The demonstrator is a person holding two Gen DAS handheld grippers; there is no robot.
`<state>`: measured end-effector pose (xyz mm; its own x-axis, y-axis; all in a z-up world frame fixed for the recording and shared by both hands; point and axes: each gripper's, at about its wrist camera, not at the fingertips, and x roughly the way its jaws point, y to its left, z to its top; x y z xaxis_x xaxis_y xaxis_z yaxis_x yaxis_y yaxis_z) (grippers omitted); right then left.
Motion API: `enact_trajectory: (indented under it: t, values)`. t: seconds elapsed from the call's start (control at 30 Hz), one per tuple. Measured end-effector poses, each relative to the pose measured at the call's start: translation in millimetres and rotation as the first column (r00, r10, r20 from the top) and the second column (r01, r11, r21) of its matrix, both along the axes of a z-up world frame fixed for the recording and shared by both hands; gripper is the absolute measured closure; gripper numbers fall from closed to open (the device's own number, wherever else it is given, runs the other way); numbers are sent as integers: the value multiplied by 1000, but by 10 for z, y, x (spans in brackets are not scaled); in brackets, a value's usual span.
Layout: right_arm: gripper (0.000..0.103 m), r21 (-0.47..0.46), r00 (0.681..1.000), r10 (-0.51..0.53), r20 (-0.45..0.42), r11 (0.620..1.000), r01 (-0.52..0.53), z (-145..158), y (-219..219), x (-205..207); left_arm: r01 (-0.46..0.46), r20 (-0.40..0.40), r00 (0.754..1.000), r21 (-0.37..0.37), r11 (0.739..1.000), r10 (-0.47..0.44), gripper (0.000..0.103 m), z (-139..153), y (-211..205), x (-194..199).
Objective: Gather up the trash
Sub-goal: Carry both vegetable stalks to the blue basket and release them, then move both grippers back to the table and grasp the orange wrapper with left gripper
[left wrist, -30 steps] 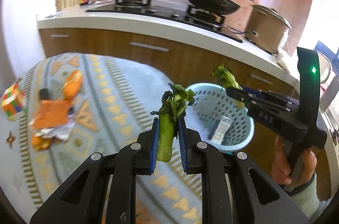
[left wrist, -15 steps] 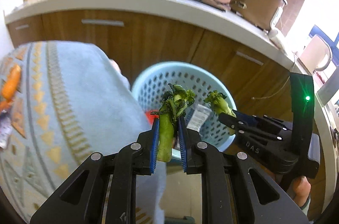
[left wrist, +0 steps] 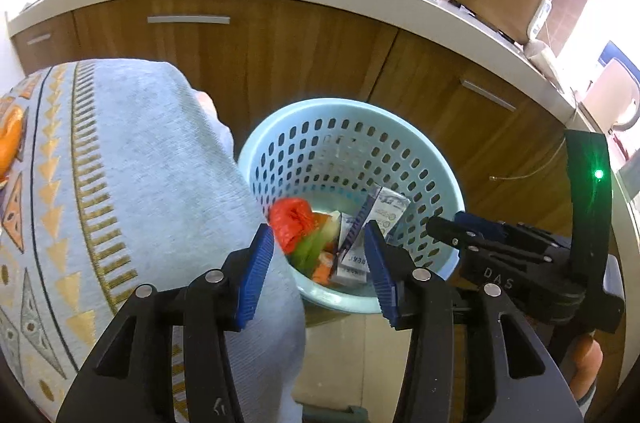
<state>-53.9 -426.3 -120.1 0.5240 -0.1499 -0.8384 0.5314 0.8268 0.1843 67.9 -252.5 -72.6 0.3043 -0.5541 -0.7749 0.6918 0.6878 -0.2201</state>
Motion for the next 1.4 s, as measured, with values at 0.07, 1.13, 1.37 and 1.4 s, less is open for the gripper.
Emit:
enact_trajectory:
  t: [0.07, 1.13, 1.37, 1.4]
  values:
    - [58, -15, 1000, 8, 10, 1000, -8, 41, 32, 5, -9, 9, 1000, -2, 1000, 9, 57, 19, 61, 6]
    - [58, -195, 906, 387, 169, 915, -354, 988, 1768, 1007, -411, 87, 895, -223, 884, 438, 52, 817, 2471, 580]
    - [58, -220, 874, 456, 165, 881, -418, 1020, 2190, 1429, -483, 21, 867, -211, 850, 498, 49, 625, 3070, 952]
    - [58, -224, 870, 465, 165, 877, -426, 1019, 2234, 1495, -483, 16, 868, -206, 851, 497, 49, 595, 3096, 1002]
